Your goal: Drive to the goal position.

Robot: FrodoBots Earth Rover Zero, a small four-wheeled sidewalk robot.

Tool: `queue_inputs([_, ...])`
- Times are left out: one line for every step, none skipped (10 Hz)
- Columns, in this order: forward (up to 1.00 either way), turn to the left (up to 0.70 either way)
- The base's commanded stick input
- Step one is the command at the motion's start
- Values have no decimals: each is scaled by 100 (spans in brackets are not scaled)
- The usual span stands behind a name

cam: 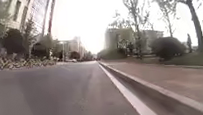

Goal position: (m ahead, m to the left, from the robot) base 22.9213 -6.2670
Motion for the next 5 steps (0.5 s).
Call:
queue_inputs([100, 0])
queue_inputs([100, 0])
queue_inputs([100, 0])
queue_inputs([100, 0])
queue_inputs([100, 0])
